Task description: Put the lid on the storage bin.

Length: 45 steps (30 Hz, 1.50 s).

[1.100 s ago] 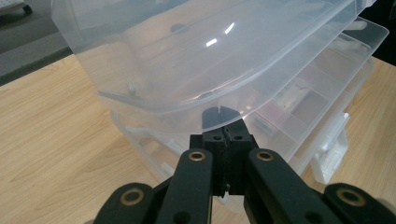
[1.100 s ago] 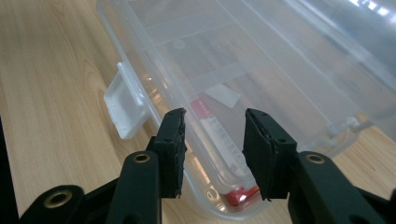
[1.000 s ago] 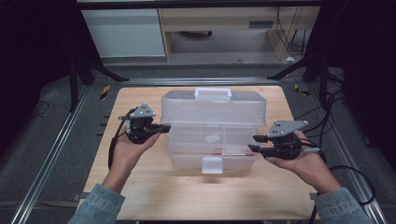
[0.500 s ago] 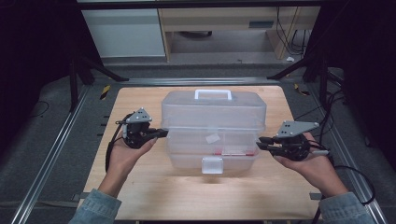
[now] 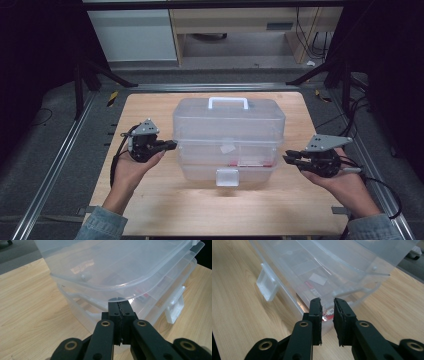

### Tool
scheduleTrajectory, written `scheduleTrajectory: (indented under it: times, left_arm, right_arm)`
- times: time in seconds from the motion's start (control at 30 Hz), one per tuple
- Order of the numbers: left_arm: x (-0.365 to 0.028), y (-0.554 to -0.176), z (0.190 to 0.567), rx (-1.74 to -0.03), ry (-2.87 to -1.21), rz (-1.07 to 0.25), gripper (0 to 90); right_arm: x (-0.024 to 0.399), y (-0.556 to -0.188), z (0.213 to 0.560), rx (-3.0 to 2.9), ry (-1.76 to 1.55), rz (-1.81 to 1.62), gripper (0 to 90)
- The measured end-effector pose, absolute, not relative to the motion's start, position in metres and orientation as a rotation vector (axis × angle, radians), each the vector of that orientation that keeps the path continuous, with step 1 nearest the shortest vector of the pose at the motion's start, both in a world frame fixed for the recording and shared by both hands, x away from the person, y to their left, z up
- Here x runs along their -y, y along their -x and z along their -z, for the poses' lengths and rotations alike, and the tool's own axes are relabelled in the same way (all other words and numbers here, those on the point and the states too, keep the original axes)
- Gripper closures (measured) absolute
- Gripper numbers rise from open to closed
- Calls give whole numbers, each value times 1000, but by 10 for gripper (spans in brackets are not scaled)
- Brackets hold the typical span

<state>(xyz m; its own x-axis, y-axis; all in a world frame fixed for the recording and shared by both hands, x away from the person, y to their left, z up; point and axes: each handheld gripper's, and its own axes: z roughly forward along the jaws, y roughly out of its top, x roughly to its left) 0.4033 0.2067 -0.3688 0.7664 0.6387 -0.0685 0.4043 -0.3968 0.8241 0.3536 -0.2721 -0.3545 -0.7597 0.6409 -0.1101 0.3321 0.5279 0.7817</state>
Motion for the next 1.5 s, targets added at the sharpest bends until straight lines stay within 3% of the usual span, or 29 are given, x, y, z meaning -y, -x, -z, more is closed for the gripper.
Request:
scheduleTrajectory:
  times: [0.5, 1.23, 1.5]
  left_arm:
    - [-208, -392, 386, -778, -2096, -335, 897]
    - [-218, -389, 407, -832, -2128, -275, 892]
    - [-226, -387, 405, -850, -2104, -325, 826]
  right_arm:
    - [289, -350, 377, -2363, -895, -1072, 726]
    - [290, -355, 402, -2368, -988, -1032, 589]
    - [292, -355, 406, -2358, -1007, -1017, 534]
